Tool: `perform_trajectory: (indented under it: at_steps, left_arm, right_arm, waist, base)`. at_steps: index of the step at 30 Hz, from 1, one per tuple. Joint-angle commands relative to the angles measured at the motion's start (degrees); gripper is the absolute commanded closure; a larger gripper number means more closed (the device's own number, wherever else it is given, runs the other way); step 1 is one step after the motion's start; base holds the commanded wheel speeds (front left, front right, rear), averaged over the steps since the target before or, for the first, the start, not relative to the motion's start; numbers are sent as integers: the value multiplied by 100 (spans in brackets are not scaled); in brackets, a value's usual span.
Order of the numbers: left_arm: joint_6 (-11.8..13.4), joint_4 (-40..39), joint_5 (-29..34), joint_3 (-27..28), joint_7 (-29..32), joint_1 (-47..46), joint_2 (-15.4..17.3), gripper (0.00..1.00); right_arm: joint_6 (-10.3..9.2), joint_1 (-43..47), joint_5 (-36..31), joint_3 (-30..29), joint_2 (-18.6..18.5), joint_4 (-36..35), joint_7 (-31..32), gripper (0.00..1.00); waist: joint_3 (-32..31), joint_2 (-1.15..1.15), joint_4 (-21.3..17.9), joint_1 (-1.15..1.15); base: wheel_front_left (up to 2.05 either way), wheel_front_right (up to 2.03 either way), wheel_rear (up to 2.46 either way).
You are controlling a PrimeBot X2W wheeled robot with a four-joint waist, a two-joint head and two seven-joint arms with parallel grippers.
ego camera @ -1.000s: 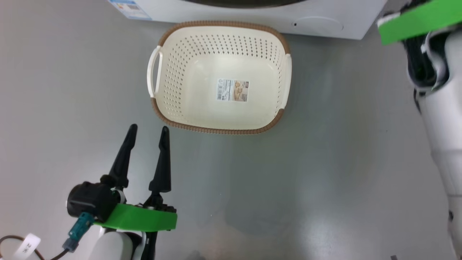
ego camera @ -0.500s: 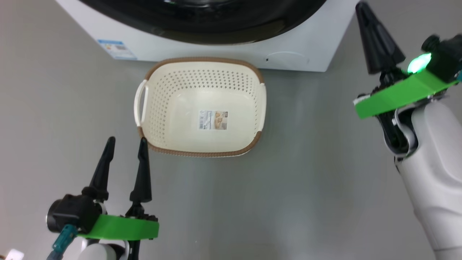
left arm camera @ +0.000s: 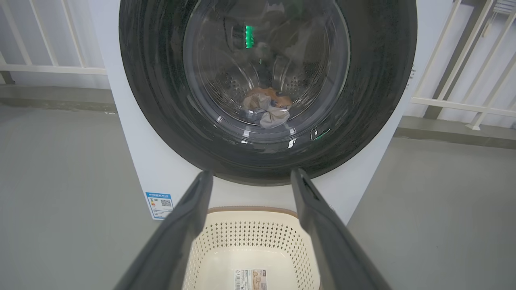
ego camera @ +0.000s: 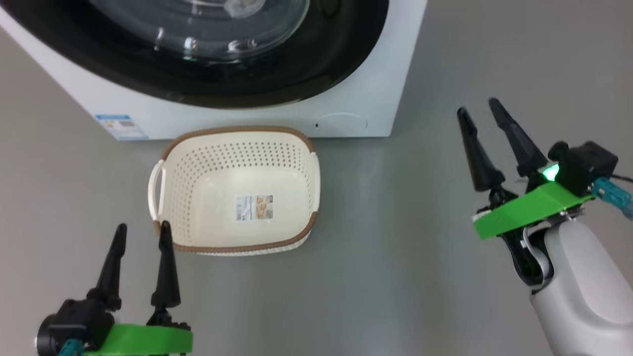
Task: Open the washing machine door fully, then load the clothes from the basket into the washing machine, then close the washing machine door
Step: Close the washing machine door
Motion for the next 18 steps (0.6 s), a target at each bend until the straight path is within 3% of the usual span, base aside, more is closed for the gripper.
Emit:
perform_trajectory:
  at_steps: [1, 18]
  left_arm:
    - [50, -188, 50, 245, -45, 56, 103, 0]
    - [127, -297, 186, 503, -45, 658, 103, 0]
  right_arm:
    - [-14, 189, -83, 11, 73, -192, -26, 0]
    - [-14, 1455, -555, -702, 481, -550, -26, 0]
  waist:
    - [-278, 0, -244, 0]
    - [-882, 0, -619, 0]
  base:
    - [0, 0, 0]
    - [0, 0, 0]
